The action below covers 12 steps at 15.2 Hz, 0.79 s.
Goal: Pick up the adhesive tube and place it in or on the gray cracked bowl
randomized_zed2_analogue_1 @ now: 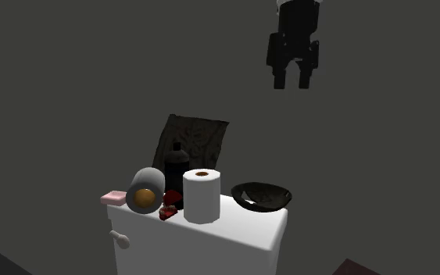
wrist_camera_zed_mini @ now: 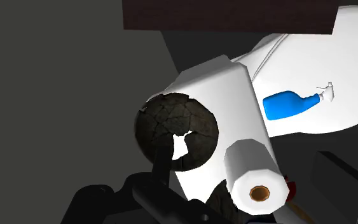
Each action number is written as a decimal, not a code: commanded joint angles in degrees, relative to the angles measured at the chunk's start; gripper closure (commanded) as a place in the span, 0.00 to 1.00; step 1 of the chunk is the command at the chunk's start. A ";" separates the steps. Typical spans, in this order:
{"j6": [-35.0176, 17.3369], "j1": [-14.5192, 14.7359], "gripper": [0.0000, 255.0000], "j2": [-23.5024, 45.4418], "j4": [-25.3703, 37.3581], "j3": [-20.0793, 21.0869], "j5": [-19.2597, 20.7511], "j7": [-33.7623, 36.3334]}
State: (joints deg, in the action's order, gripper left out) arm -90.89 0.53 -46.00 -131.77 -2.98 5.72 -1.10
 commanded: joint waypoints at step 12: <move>-20.41 -4.59 0.00 8.53 -6.48 20.21 0.85 31.88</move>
State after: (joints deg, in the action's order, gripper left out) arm -109.24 -3.43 -38.99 -138.04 15.00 6.15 27.04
